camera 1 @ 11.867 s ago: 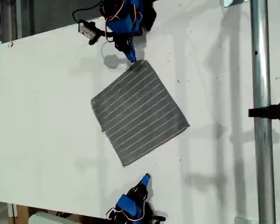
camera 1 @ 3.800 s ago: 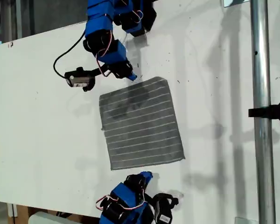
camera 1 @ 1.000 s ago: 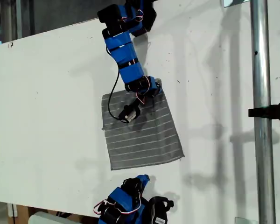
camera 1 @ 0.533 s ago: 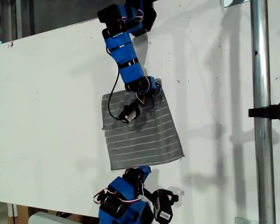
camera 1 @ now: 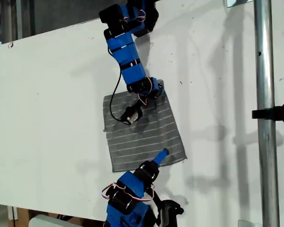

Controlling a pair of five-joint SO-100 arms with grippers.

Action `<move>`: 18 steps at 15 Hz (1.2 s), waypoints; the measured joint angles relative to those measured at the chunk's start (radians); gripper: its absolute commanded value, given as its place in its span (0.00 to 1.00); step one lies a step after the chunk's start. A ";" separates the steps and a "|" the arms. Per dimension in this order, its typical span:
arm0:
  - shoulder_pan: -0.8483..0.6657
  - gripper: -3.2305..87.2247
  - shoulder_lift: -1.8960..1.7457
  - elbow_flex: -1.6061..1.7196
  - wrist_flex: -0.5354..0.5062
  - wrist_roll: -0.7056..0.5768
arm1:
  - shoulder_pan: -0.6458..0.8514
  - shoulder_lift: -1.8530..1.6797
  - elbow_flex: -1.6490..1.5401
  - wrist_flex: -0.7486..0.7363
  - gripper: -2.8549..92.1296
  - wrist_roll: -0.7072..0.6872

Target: Grasp corners of a towel and fold twice.

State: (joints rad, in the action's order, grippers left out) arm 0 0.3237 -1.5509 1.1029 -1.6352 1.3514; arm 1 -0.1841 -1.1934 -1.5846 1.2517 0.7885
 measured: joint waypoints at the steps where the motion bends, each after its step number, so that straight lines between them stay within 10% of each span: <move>1: 0.000 0.45 0.009 0.002 0.000 0.003 | -0.003 0.000 0.000 0.000 0.03 0.002; 18: 0.123 0.39 0.448 0.325 0.425 0.299 | -0.037 0.000 0.009 0.000 0.03 0.043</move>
State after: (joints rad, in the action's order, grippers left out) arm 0 0.4464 -1.1029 1.4281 -1.2103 1.6506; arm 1 -0.2209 -1.1934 -1.5754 1.2517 0.8314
